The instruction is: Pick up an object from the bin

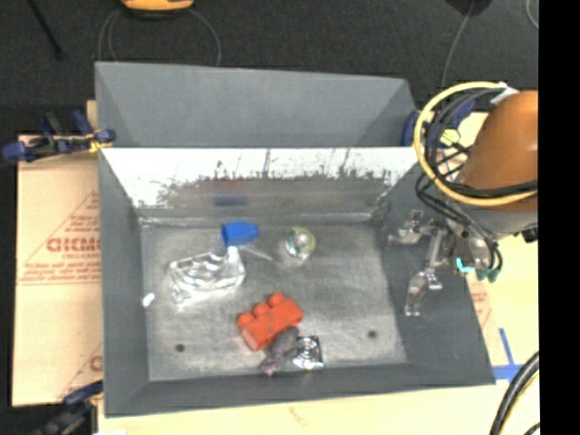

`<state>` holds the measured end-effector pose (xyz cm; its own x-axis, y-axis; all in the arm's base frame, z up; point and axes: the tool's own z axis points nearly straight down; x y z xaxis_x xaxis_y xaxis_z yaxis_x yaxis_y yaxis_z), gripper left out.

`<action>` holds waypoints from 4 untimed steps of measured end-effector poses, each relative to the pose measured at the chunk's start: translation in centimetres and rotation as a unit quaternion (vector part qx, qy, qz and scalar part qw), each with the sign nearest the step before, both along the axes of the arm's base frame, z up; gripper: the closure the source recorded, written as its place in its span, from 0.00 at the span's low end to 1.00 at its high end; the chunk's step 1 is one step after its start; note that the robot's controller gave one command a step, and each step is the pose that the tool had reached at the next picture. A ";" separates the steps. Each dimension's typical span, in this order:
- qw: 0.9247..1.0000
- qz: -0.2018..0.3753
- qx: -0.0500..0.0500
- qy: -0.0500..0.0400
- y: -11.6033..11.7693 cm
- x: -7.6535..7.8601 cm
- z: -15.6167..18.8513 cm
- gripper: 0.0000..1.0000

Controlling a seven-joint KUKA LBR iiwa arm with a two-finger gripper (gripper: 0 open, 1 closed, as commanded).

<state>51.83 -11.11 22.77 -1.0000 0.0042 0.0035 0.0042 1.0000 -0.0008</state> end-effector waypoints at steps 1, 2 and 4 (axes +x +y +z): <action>1.000 0.015 0.002 0.000 6.7 0.5 -6.4 0.00; 1.000 0.016 0.002 0.000 15.1 -1.3 -14.7 0.00; 1.000 0.015 0.000 -0.003 14.6 -1.0 -14.3 0.00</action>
Offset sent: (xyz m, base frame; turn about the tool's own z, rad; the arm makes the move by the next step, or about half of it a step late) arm 0.0055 0.0638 -0.0603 -0.0237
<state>50.80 3.49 8.46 -0.9996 -0.0266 -0.0024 -0.0266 0.9996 -0.0012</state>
